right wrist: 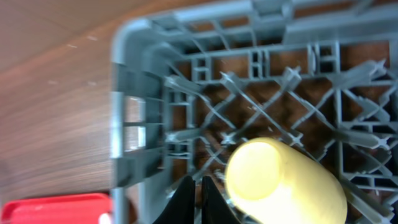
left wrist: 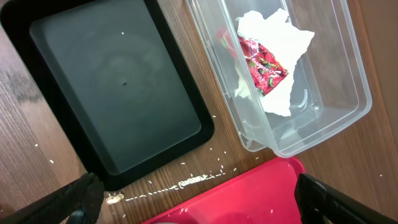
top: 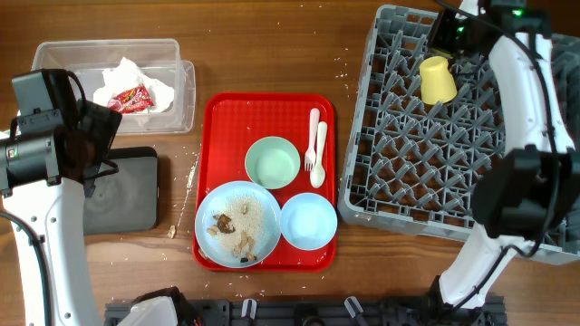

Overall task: Sort waste into correct bins and load items into the dishwasher rack
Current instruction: 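Release the cup and withdraw the right gripper from the rack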

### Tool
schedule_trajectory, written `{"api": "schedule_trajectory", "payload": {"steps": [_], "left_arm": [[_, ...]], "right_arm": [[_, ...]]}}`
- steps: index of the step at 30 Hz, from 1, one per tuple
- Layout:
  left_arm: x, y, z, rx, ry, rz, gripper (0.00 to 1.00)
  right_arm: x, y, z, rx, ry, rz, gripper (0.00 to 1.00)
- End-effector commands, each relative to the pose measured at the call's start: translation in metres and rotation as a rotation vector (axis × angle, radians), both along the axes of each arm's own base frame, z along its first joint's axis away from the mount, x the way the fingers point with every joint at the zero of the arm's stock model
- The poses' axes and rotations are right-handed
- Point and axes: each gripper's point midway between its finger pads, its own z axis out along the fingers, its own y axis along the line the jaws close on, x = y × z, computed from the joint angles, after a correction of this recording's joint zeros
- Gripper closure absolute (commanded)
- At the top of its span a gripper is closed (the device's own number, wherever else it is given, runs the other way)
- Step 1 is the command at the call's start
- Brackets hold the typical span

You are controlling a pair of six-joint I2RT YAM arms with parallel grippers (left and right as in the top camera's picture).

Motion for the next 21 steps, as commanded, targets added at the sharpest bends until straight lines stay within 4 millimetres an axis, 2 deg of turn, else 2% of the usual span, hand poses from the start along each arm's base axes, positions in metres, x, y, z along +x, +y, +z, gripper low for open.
{"api": "schedule_trajectory", "payload": {"steps": [1, 5, 9, 12, 14, 16, 17, 19, 20, 21], "left_arm": [[-0.002, 0.003, 0.001, 0.008, -0.002, 0.016, 0.0], [-0.002, 0.002, 0.001, 0.008, -0.002, 0.016, 0.0], [-0.002, 0.003, 0.001, 0.008, -0.002, 0.016, 0.0], [-0.002, 0.003, 0.001, 0.008, -0.002, 0.016, 0.0], [-0.002, 0.003, 0.001, 0.008, -0.002, 0.016, 0.0], [-0.002, 0.003, 0.001, 0.008, -0.002, 0.016, 0.0], [-0.002, 0.003, 0.001, 0.008, -0.002, 0.016, 0.0], [-0.002, 0.003, 0.001, 0.008, -0.002, 0.016, 0.0], [-0.002, 0.003, 0.001, 0.008, -0.002, 0.016, 0.0], [-0.002, 0.003, 0.001, 0.008, -0.002, 0.016, 0.0]], "right_arm": [[-0.002, -0.013, -0.038, -0.041, 0.091, -0.055, 0.95], [-0.013, -0.027, -0.057, -0.098, 0.17, -0.09, 0.95], [-0.026, -0.033, -0.062, -0.129, 0.225, -0.098, 0.95], [-0.042, -0.045, -0.066, -0.189, 0.295, -0.152, 0.96], [-0.054, -0.045, -0.059, -0.193, 0.33, -0.163, 0.96], [-0.062, -0.044, -0.041, -0.178, 0.319, -0.188, 0.96], [-0.068, -0.041, -0.026, -0.163, 0.303, -0.196, 0.96], [-0.074, -0.004, 0.009, -0.036, 0.232, -0.084, 0.96], [-0.073, 0.027, 0.023, 0.041, 0.185, 0.027, 0.9], [-0.072, 0.046, 0.027, 0.069, 0.167, 0.089, 0.78]]}}
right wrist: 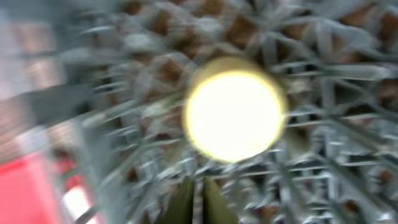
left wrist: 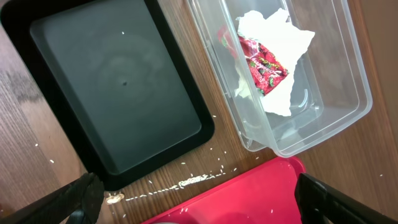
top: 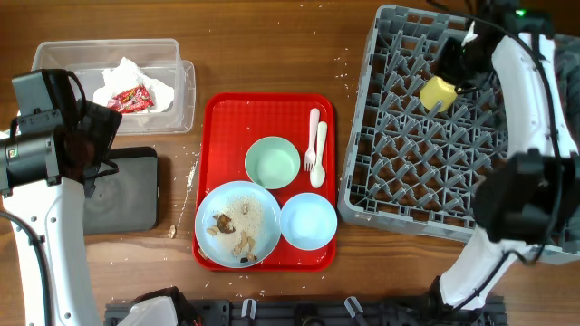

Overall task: Sort waste into correct bins and load items into the dishwasher rack
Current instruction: 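Release the cup and withdraw the right gripper from the rack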

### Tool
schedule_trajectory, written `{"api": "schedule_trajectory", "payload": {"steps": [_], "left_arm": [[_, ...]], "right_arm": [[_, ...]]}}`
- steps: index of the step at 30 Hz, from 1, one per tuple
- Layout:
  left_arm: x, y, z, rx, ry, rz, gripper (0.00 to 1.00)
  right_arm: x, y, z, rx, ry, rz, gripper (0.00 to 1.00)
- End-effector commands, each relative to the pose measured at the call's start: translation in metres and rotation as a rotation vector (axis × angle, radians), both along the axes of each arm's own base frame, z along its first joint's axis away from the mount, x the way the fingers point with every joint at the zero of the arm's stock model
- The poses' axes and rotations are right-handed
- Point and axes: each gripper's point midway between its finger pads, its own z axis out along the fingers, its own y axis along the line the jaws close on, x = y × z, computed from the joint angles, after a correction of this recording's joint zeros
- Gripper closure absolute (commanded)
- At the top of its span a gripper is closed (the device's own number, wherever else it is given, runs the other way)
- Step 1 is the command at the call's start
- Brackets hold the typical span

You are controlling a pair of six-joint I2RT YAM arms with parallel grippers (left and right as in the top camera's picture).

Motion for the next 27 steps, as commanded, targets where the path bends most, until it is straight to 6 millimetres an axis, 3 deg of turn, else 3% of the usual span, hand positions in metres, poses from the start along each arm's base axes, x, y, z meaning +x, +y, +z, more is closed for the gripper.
{"api": "schedule_trajectory", "payload": {"steps": [1, 2, 4, 5, 7, 9, 11, 14, 15, 17, 20, 23, 27], "left_arm": [[-0.002, 0.003, 0.001, 0.008, -0.002, 0.016, 0.0], [-0.002, 0.003, 0.001, 0.008, -0.002, 0.016, 0.0], [-0.002, 0.003, 0.001, 0.008, -0.002, 0.016, 0.0], [-0.002, 0.003, 0.001, 0.008, -0.002, 0.016, 0.0], [-0.002, 0.003, 0.001, 0.008, -0.002, 0.016, 0.0], [-0.002, 0.003, 0.001, 0.008, -0.002, 0.016, 0.0], [-0.002, 0.003, 0.001, 0.008, -0.002, 0.016, 0.0], [-0.002, 0.003, 0.001, 0.008, -0.002, 0.016, 0.0], [-0.002, 0.003, 0.001, 0.008, -0.002, 0.016, 0.0], [-0.002, 0.003, 0.001, 0.008, -0.002, 0.016, 0.0], [-0.002, 0.003, 0.001, 0.008, -0.002, 0.016, 0.0], [-0.002, 0.003, 0.001, 0.008, -0.002, 0.016, 0.0], [-0.002, 0.003, 0.001, 0.008, -0.002, 0.016, 0.0]], "right_arm": [[-0.002, 0.076, 0.04, 0.166, -0.111, 0.21, 0.62], [-0.006, 0.098, 0.033, 0.161, -0.09, 0.258, 0.48], [-0.018, 0.135, 0.021, 0.162, -0.047, 0.327, 0.37], [-0.024, 0.144, 0.01, 0.125, -0.011, 0.311, 0.04], [-0.043, 0.15, -0.019, 0.022, 0.075, 0.244, 0.0], [-0.063, 0.161, -0.047, 0.025, 0.147, 0.245, 0.01], [-0.075, 0.168, -0.076, 0.028, 0.177, 0.27, 0.08], [-0.091, 0.165, -0.097, 0.031, 0.23, 0.27, 0.17], [-0.092, 0.165, -0.098, 0.028, 0.232, 0.28, 0.28], [-0.092, 0.165, -0.098, 0.027, 0.233, 0.28, 0.41], [-0.096, 0.163, -0.099, 0.009, 0.244, 0.354, 0.76], [-0.111, 0.158, -0.099, -0.01, 0.297, 0.439, 0.85], [-0.127, 0.153, -0.098, -0.024, 0.36, 0.517, 0.86]]}}
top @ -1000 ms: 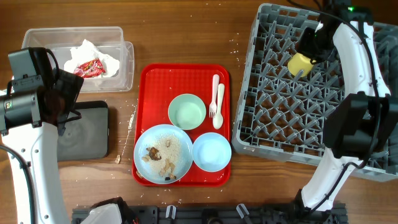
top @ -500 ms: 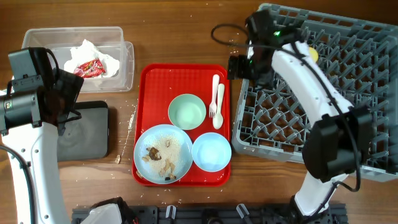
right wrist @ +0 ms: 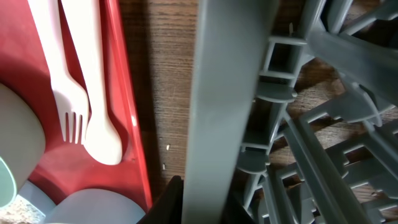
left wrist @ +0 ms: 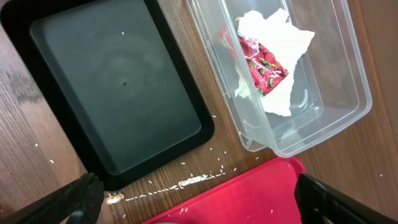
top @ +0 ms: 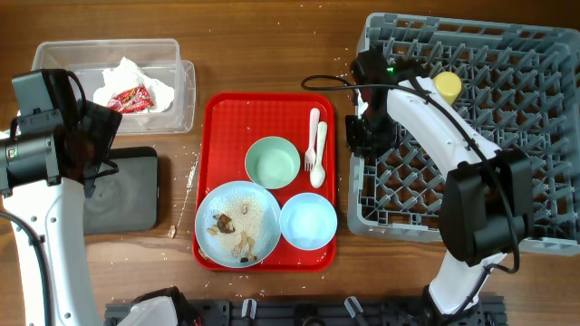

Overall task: Sort waste into correct bins and load items into the dishwasher rack
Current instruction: 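Release the cup and withdraw the right gripper from the rack, then reach the right gripper to the green bowl and grasp its rim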

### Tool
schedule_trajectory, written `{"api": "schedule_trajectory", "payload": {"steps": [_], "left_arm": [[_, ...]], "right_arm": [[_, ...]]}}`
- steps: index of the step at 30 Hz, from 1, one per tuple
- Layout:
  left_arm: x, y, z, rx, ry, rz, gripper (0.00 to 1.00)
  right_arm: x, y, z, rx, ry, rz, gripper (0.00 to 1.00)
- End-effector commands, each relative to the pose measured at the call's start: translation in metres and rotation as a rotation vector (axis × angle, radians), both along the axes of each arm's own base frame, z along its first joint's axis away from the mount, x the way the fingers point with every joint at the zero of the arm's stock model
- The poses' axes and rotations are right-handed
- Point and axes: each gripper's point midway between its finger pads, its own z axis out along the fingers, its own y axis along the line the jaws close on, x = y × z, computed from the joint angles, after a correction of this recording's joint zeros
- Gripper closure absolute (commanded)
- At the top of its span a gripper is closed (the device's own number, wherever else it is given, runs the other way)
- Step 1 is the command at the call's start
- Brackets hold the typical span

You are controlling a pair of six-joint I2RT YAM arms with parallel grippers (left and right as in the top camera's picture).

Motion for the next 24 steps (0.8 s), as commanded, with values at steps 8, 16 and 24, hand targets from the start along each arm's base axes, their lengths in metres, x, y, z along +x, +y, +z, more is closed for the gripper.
{"api": "schedule_trajectory", "payload": {"steps": [8, 16, 24], "left_arm": [[-0.002, 0.003, 0.001, 0.008, -0.002, 0.016, 0.0], [-0.002, 0.003, 0.001, 0.008, -0.002, 0.016, 0.0], [-0.002, 0.003, 0.001, 0.008, -0.002, 0.016, 0.0]], "right_arm": [[-0.022, -0.011, -0.001, -0.023, 0.085, 0.173, 0.88], [-0.026, -0.012, 0.059, -0.001, -0.019, 0.141, 0.35], [-0.011, 0.114, 0.164, 0.453, -0.408, 0.317, 0.49]]}}
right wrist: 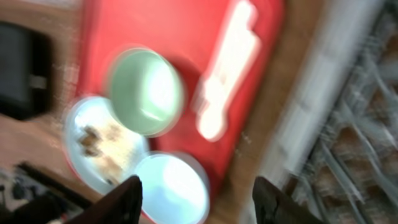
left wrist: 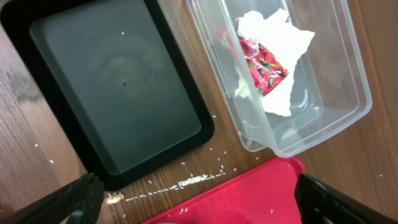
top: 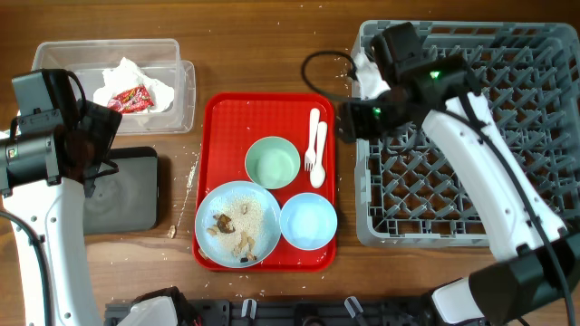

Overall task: Sort waste into correct bins and load items into the dishwasher rack
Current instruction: 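Reach the right gripper to the green bowl and grasp its rim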

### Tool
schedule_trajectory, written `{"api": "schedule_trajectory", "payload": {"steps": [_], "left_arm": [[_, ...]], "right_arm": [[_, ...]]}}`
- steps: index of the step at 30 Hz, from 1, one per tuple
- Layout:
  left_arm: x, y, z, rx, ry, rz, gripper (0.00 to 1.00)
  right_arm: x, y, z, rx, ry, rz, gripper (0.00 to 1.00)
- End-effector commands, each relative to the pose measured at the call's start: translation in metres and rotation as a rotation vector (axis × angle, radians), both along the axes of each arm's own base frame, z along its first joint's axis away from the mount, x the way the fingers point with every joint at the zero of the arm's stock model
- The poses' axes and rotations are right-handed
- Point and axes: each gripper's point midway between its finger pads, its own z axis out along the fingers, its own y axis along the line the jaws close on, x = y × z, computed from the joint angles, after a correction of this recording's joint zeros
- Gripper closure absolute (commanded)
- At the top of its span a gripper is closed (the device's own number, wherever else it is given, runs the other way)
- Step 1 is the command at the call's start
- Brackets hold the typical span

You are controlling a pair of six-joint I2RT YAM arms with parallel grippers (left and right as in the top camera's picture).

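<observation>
The red tray [top: 217, 113] holds a green bowl [top: 272, 163], a white fork and spoon [top: 314, 145], a blue plate with food scraps [top: 237, 224] and a blue bowl [top: 308, 220]. My right gripper [right wrist: 202, 205] is open and empty, hanging between the tray and the left rim of the grey dishwasher rack [top: 471, 172]. Its blurred view looks down on the green bowl [right wrist: 146, 93] and cutlery [right wrist: 227, 93]. The left gripper [left wrist: 199, 205] is open and empty over the table between the black tray [left wrist: 118, 87] and the red tray's corner [left wrist: 249, 199]. No cup shows in the rack.
A clear bin [top: 181, 95] at the back left holds white paper and a red wrapper [left wrist: 264, 65]. The black tray [top: 127, 195] lies in front of it. Rice grains [left wrist: 193, 182] are scattered on the wood by the red tray. My right arm crosses the rack's back left corner.
My right gripper was shut low at the rack's left rim. Now it is higher, open, and faces the tray's dishes. The rack sits slightly further right. The left arm is unmoved.
My right gripper was shut at the skewed rack's far side beside a yellow cup lying in it, then shut above that cup. Later the rack stood square, the cup upright at its back, the gripper at the left rim. Now the gripper is open by the tray.
</observation>
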Motion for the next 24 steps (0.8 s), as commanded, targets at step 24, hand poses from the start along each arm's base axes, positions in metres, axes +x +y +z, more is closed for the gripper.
{"api": "schedule_trajectory", "payload": {"steps": [24], "left_arm": [[-0.002, 0.003, 0.001, 0.008, -0.002, 0.016, 0.0]], "right_arm": [[-0.012, 0.19, -0.175, -0.224, -0.087, -0.06, 0.63]]}}
